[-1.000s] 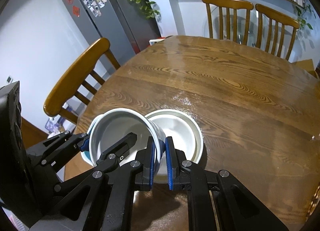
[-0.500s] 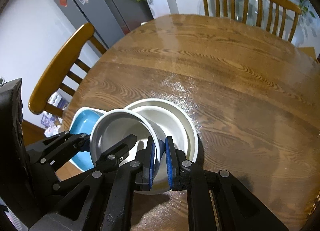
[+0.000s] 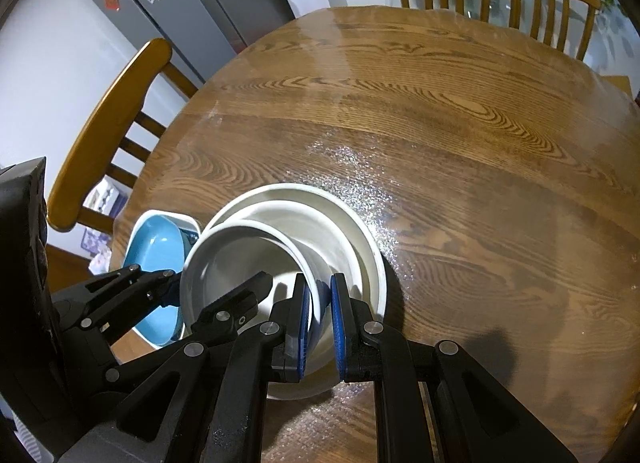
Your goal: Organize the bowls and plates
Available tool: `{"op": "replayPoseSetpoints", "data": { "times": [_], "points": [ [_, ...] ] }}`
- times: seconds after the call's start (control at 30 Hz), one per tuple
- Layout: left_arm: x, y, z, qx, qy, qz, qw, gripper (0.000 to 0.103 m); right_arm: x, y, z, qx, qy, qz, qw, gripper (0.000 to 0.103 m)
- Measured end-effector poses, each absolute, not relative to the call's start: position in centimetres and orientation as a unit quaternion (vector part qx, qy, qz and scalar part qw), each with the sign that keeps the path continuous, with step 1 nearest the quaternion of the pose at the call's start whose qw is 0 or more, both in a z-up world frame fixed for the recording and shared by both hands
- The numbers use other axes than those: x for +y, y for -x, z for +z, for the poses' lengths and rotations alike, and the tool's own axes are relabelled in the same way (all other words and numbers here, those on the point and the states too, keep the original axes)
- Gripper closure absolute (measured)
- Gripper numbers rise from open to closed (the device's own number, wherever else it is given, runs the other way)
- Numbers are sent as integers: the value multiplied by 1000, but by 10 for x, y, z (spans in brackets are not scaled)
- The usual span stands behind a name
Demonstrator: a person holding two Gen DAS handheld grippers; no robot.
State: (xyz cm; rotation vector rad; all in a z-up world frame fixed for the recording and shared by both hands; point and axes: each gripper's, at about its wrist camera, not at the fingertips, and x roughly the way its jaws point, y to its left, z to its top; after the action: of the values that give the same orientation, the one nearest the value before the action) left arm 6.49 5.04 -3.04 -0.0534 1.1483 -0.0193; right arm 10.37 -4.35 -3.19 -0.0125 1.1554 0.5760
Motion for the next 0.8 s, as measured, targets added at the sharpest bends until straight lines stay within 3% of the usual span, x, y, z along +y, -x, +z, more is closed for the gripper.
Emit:
{"op": "replayPoseSetpoints", "data": {
  "times": [0.8],
  "points": [
    [41,-71,-41,545,16,0,838,80,-41,-106,-42,551,9,260,793,90]
  ]
}}
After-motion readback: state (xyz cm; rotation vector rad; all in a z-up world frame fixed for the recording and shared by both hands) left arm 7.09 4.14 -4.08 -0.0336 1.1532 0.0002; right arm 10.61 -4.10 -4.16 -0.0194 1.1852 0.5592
